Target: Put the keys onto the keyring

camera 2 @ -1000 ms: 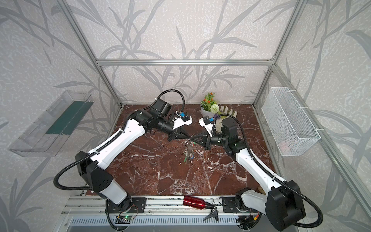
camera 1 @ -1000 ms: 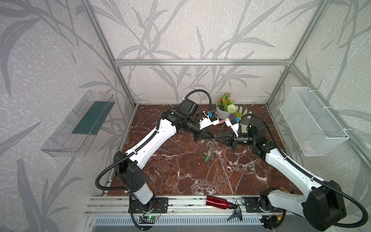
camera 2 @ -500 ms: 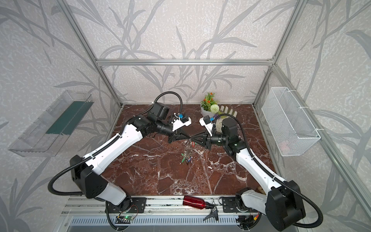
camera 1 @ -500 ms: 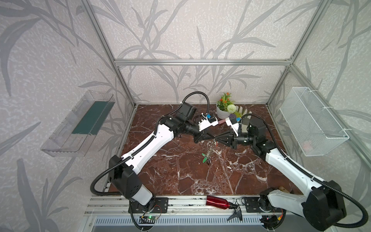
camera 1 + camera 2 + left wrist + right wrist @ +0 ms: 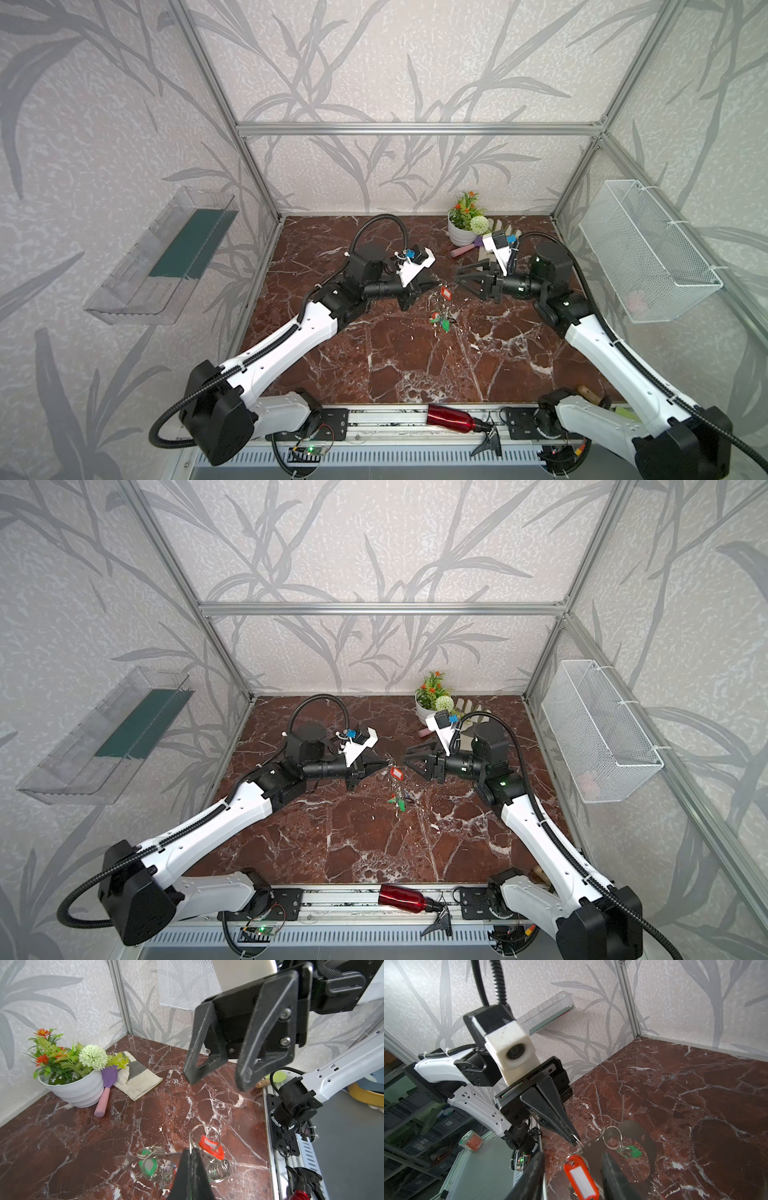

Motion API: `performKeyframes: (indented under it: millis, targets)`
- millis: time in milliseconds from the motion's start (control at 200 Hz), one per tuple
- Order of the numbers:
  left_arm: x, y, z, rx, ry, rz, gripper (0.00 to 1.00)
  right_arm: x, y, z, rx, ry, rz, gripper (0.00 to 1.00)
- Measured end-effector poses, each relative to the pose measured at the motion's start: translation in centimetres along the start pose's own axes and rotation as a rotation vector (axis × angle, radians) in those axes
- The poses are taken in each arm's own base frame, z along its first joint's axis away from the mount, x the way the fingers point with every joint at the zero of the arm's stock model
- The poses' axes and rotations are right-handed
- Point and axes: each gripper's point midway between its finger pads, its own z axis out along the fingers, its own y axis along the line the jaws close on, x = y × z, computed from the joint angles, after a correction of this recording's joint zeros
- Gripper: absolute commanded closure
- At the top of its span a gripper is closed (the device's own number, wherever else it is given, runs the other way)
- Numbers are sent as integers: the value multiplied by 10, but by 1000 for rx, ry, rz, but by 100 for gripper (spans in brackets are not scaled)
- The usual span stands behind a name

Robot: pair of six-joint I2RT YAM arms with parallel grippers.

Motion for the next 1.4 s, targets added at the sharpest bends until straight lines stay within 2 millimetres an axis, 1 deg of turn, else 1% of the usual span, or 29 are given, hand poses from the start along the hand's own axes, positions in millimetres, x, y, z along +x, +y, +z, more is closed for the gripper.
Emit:
performKeyframes:
  millis: [70,155,270,365,605,785,865,960,1115,1400]
  targets:
    - [-4,-6,1,-16,-42,24,100,2,-1,0,10,6,40,53]
    - [-5,-10,6,-41,-81,43,100,2,0,3,20,18,77,54]
    - [-1,-12,12,-78,-113,58,100,-6,4,4,38,24,89,58]
    - [-1,-12,17,-108,-136,71,100,-8,5,4,44,28,96,60]
    - [-13,-7,18,-175,-199,98,100,4,-4,4,86,65,157,61]
    - [-18,-4,17,-201,-222,110,100,8,-8,4,107,75,172,70]
    - [-17,-2,18,-212,-222,110,100,8,-9,3,113,75,173,73]
    - [-13,0,19,-222,-217,107,100,8,-11,3,121,73,173,80]
    - [-12,1,19,-227,-219,107,100,8,-12,3,131,71,176,88]
    - [-11,2,19,-231,-221,103,100,10,-15,3,146,72,179,98]
